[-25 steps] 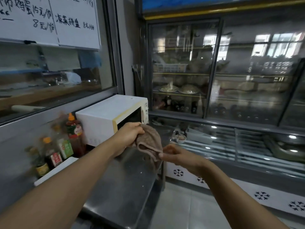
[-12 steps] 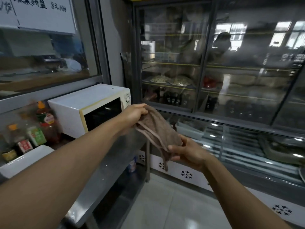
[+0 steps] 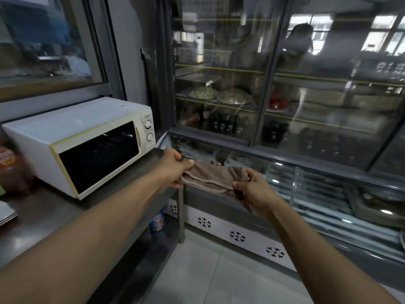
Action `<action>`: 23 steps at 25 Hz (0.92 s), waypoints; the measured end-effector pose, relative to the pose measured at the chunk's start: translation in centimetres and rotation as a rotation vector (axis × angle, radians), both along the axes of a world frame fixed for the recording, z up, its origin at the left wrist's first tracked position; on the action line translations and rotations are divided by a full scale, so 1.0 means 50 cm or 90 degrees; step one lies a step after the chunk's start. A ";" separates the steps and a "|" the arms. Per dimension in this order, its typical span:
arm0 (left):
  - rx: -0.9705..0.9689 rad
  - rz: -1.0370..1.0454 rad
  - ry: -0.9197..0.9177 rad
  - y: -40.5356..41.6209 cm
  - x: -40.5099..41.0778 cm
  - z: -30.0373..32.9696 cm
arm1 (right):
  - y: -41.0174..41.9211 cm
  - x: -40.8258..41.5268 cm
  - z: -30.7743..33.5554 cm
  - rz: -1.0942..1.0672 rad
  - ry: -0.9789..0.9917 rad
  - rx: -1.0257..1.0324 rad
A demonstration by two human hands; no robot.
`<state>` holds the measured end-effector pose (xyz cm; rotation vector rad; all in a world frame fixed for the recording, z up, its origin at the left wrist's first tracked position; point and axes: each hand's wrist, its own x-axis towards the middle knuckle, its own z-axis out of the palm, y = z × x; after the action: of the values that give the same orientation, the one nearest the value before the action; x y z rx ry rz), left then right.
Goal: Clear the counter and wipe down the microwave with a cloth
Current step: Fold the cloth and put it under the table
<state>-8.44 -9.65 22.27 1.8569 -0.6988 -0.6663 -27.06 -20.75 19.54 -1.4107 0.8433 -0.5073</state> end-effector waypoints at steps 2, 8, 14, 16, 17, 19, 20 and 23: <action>0.023 -0.053 0.016 -0.064 0.051 -0.012 | -0.076 0.064 -0.009 -0.020 0.013 -0.010; 0.060 -0.059 0.112 -0.184 0.177 -0.061 | -0.238 0.215 -0.043 -0.012 0.092 -0.119; 0.111 0.022 0.094 -0.234 0.252 -0.122 | -0.339 0.345 -0.107 0.067 0.145 -0.234; 0.124 0.054 0.103 -0.248 0.266 -0.153 | -0.373 0.379 -0.135 0.109 0.164 -0.276; 0.133 0.076 0.105 -0.259 0.271 -0.170 | -0.393 0.396 -0.151 0.136 0.171 -0.298; 0.150 0.121 0.096 -0.286 0.276 -0.201 | -0.437 0.427 -0.180 0.194 0.188 -0.344; 0.158 0.146 0.089 -0.302 0.279 -0.216 | -0.460 0.442 -0.192 0.229 0.199 -0.368; 0.172 0.247 0.080 -0.355 0.277 -0.251 | -0.533 0.477 -0.227 0.327 0.207 -0.413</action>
<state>5.40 -27.42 9.72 2.0994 -0.1599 -0.6364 -3.19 -47.41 8.19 -2.2687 0.5420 -0.1491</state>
